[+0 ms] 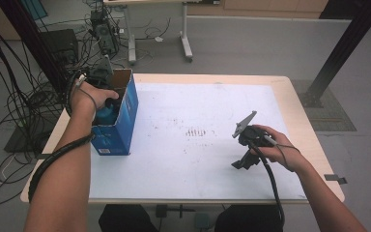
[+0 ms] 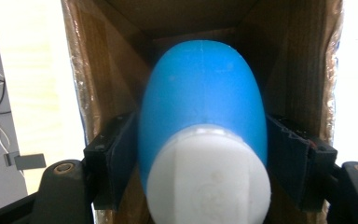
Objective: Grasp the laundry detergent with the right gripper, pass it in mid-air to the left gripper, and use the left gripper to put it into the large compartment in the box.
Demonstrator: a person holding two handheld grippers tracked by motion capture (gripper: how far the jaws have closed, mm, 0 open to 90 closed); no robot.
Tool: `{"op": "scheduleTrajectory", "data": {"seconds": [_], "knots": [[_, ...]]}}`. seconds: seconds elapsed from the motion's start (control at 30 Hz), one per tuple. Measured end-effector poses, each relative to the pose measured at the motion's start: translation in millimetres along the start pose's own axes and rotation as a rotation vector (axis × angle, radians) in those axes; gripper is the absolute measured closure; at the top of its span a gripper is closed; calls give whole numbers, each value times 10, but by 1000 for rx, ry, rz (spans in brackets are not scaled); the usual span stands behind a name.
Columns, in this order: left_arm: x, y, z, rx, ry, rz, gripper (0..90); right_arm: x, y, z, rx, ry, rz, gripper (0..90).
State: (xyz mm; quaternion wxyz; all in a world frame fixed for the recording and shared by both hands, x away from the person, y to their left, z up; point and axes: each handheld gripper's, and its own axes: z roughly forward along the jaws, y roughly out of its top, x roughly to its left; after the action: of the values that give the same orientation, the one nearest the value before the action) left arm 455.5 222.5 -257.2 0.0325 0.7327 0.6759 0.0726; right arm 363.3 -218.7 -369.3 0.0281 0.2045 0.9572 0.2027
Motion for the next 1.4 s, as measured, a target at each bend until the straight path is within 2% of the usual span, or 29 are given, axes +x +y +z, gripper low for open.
{"op": "scheduleTrajectory", "data": {"seconds": [0.1,0.17,0.47,0.57,0.83,0.97,1.23,1.27,1.4], "knots": [[3,1,-43,-1,13,3,270,2,-1,0,0,2,-4,54],[-2,1,-83,-10,-2,2,266,3,3,3,2,2,-9,54],[-20,0,-240,-28,-7,7,231,10,21,-11,-2,1,-9,54],[-19,-1,-356,-49,-16,11,221,1,26,-8,0,3,-8,53],[-41,-6,-551,-67,4,33,189,-2,37,-10,-1,4,-8,53],[-71,-25,-658,-81,-18,43,169,0,44,-8,0,7,-10,52],[-141,-41,-878,-102,-28,69,120,-16,51,-3,8,10,-7,52],[-175,-48,-962,-113,-40,79,117,-17,54,-4,7,11,-10,51],[-218,-60,-1061,-130,-70,88,96,-20,59,-14,9,13,-10,52]]}}
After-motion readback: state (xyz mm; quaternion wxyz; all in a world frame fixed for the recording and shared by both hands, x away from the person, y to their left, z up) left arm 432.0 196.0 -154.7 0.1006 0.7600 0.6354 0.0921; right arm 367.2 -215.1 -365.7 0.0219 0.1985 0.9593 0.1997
